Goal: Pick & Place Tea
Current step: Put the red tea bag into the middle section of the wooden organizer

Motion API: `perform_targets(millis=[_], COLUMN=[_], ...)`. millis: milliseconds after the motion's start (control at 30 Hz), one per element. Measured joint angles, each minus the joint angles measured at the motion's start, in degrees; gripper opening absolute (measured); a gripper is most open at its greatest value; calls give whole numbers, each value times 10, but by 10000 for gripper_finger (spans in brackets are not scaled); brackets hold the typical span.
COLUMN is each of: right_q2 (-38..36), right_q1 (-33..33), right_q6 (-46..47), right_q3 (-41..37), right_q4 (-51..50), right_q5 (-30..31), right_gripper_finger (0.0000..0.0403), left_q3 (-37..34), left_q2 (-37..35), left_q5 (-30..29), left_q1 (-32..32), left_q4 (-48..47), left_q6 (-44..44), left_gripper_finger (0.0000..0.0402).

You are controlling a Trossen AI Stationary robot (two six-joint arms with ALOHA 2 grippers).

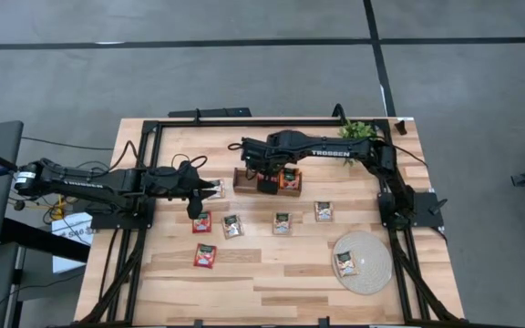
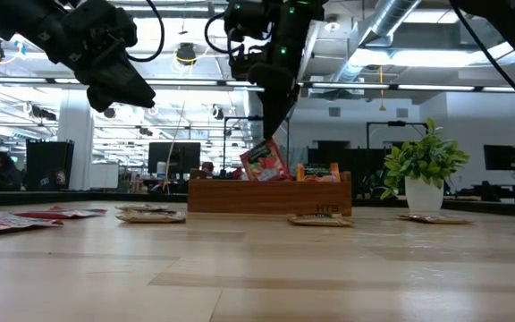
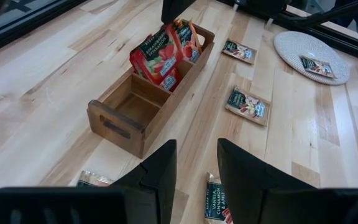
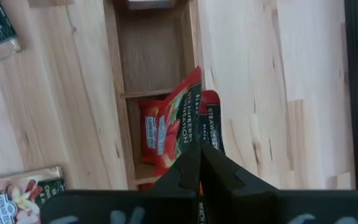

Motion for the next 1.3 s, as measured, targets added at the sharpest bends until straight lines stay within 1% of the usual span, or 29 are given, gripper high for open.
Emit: perform_targets(millis=[333, 600, 800, 1300], right_q2=[0, 0, 0, 0], right_q1=[0, 3, 14, 14], right_q6=[9, 24, 24, 29], right_q3=[-1, -37, -37, -37], right_q4=[5, 14, 21, -1], right_q5=[0, 1, 26, 26], right_gripper_finger=[0, 0, 0, 1], left_q3=[0, 0, 0, 0], left_q2=[0, 0, 0, 0], left_q5=[3, 4, 4, 5], left_q1=[0, 0, 0, 0], left_q4=[0, 0, 0, 0], left_q6=[0, 0, 0, 0], left_gripper_finger=[107, 107, 107, 107])
